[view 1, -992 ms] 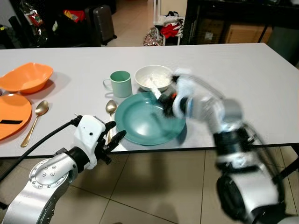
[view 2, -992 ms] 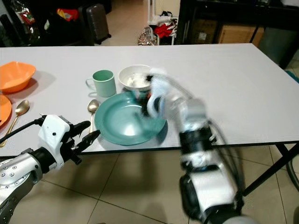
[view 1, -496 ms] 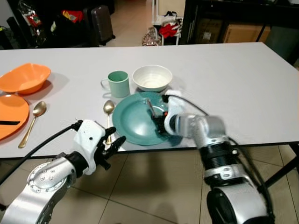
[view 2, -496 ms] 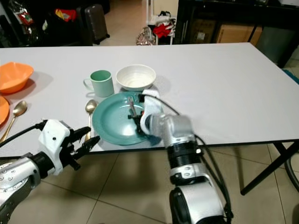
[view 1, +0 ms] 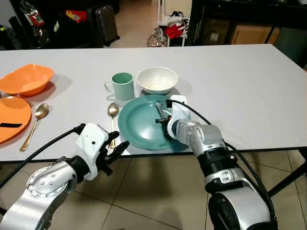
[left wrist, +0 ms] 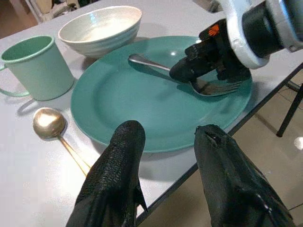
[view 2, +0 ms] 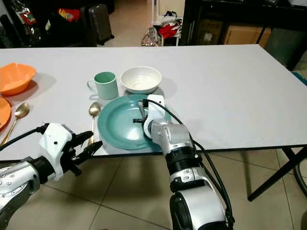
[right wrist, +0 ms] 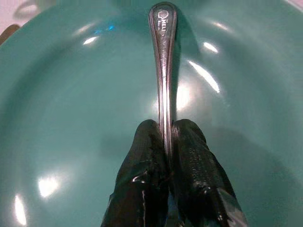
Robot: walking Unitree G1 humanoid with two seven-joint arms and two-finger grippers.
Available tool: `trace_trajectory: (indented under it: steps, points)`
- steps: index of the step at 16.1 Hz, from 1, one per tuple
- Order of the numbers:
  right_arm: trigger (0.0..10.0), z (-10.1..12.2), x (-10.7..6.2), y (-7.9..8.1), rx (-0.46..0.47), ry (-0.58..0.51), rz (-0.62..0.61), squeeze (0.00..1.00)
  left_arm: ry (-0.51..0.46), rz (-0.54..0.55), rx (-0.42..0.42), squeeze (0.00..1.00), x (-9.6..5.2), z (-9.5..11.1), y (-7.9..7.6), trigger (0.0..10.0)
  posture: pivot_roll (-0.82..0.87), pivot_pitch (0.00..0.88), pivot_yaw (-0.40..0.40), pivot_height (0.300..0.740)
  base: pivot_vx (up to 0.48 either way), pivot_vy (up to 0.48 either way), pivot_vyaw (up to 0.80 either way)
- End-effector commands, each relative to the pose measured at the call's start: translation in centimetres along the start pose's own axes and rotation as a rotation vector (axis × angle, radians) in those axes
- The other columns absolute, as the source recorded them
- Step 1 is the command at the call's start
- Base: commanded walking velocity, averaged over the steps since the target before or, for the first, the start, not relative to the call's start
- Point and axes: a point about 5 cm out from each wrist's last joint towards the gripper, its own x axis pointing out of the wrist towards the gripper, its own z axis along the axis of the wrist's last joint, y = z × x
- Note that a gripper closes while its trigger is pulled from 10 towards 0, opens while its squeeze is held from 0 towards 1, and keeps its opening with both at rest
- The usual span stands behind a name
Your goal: Setting the table
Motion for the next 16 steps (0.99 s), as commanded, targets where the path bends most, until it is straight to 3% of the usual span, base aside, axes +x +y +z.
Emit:
trace_trajectory:
  steps: [1,7,8,9,12,16]
  points:
    - [10.0,0.6,0.1,1.0,0.002,-0.025,0.007,0.0,0.003,-0.004,0.014,0.0,-0.2,0.3,0.0,10.0,0.01,0.0,0.035,0.74,0.0,0.0,0.0]
    - [10.0,0.9,0.7,1.6,0.022,-0.055,0.017,0.0,0.012,-0.009,0.021,0.0,-0.2,0.3,0.2,10.0,0.02,0.0,0.037,0.74,0.0,0.0,0.0]
    - [10.0,1.0,0.8,1.7,0.025,-0.062,0.024,0.63,0.011,-0.009,0.022,0.0,-0.2,0.3,0.2,10.0,0.02,0.0,0.037,0.74,0.0,0.0,0.0]
    - [10.0,1.2,0.8,1.8,0.021,-0.069,0.032,0.98,0.009,-0.007,0.023,0.0,-0.2,0.4,0.3,10.0,0.02,0.0,0.038,0.74,0.0,0.0,0.0]
    - [10.0,2.6,-0.1,2.1,-0.062,-0.149,0.056,1.0,-0.003,0.003,0.028,0.0,-0.1,0.6,0.5,10.0,0.02,0.0,0.042,0.74,0.0,0.0,0.0]
    - [10.0,3.7,-2.2,1.4,-0.095,-0.193,0.101,1.0,-0.026,0.018,0.025,0.0,0.4,0.8,1.2,10.0,-0.01,0.0,0.061,0.74,0.0,0.0,0.0]
